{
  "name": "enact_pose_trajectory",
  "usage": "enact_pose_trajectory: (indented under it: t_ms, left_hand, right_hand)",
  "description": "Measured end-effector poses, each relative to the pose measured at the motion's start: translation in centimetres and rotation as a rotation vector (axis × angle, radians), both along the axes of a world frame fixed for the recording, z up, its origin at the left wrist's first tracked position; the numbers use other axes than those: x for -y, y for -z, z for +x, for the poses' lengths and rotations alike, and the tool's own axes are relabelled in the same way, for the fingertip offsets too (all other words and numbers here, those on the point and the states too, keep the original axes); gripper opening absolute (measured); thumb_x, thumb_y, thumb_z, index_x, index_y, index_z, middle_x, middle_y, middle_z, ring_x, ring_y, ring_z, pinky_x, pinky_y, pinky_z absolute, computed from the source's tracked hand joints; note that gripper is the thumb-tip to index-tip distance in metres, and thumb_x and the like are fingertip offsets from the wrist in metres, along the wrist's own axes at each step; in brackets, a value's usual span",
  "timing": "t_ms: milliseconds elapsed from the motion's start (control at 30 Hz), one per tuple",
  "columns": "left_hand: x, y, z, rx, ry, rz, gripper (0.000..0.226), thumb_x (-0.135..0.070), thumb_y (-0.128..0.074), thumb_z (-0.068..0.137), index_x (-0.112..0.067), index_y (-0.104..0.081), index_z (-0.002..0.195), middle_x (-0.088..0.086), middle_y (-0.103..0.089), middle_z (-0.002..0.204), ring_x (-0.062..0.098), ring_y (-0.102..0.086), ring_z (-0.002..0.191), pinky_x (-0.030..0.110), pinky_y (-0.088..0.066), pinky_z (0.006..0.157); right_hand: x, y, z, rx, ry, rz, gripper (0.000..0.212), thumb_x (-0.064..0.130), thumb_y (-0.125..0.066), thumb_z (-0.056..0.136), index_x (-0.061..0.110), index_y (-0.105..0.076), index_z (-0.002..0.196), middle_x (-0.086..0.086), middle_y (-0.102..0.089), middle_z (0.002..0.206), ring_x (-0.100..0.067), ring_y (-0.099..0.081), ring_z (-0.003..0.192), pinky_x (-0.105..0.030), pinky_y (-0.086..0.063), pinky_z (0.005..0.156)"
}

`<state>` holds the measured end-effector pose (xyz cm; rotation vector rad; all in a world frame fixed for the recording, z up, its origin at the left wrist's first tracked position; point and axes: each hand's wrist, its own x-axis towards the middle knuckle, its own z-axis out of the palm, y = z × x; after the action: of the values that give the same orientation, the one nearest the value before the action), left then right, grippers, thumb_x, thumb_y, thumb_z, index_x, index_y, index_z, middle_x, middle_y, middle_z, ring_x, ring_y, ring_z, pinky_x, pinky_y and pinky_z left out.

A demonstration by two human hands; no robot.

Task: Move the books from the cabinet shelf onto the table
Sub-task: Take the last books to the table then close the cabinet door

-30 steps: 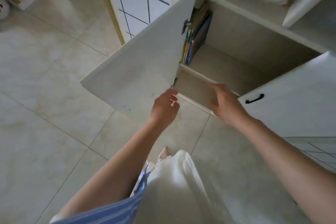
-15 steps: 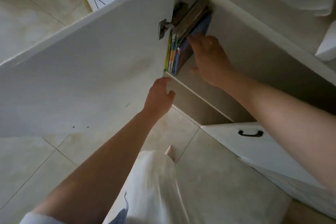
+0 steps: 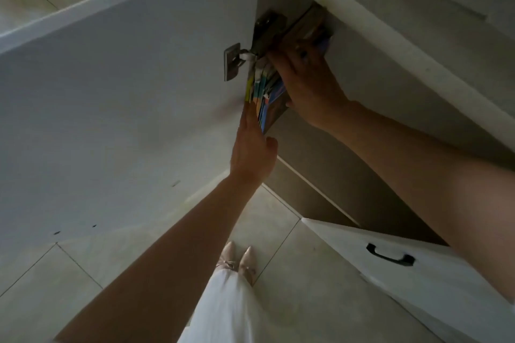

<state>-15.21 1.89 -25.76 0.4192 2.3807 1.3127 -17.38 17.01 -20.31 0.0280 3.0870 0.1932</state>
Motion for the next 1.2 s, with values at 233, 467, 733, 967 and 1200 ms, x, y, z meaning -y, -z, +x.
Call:
enact_pose_trajectory:
  t_ms: [233,467,733,967,1200]
  left_hand:
    - [-1.2,1.6,0.7,0.001,-0.111,0.035,0.087,0.000,-0.056,0.083,-0.020,-0.011,0.154,0.004,-0.034,0.153,0.022,-0.045,0.131,0.002,-0.037,0.077]
    - [-2.3,3.5,0.9,-0.059,-0.164,0.025,0.084,-0.002,-0.065,0.080,-0.017,-0.022,0.151,0.009,-0.044,0.138,0.027,-0.052,0.120,0.040,-0.057,0.085]
    - [-4.0,5.3,-1.2,-0.173,-0.160,-0.135,0.057,-0.016,-0.073,0.082,-0.013,-0.042,0.129,0.011,-0.044,0.134,0.026,-0.053,0.118,0.033,-0.055,0.084]
    - [-3.8,5.8,-2.1,-0.218,-0.184,-0.085,0.051,-0.039,-0.076,0.080,-0.014,-0.049,0.115,0.007,-0.066,0.110,0.024,-0.064,0.097,0.033,-0.056,0.074]
    - [0.0,5.8,0.8,-0.224,-0.215,-0.013,0.049,-0.046,-0.078,0.071,-0.015,-0.053,0.100,-0.001,-0.067,0.090,0.013,-0.062,0.074,0.023,-0.052,0.061]
  right_hand:
    - [-0.6,0.0,0.4,-0.234,-0.028,0.019,0.054,0.014,-0.046,0.079,0.017,-0.050,0.133,-0.014,-0.055,0.130,-0.047,-0.048,0.111,-0.049,-0.043,0.088]
    - [-2.1,1.3,1.2,-0.194,-0.066,-0.052,0.043,0.000,-0.067,0.072,0.011,-0.053,0.111,-0.010,-0.059,0.120,-0.041,-0.044,0.119,-0.048,-0.041,0.093]
    - [-3.1,1.7,1.4,-0.118,-0.048,-0.077,0.063,0.004,-0.070,0.071,0.017,-0.050,0.130,-0.010,-0.062,0.115,-0.035,-0.050,0.118,-0.055,-0.021,0.112]
    - [-2.7,0.3,1.5,-0.059,-0.049,-0.024,0.038,0.003,-0.075,0.067,0.014,-0.062,0.101,-0.009,-0.062,0.100,-0.037,-0.055,0.105,-0.065,-0.031,0.097]
    - [0.4,-2.1,2.2,0.043,-0.091,-0.084,0.034,0.005,-0.072,0.073,0.021,-0.061,0.102,-0.004,-0.064,0.102,-0.035,-0.052,0.105,-0.052,-0.043,0.084]
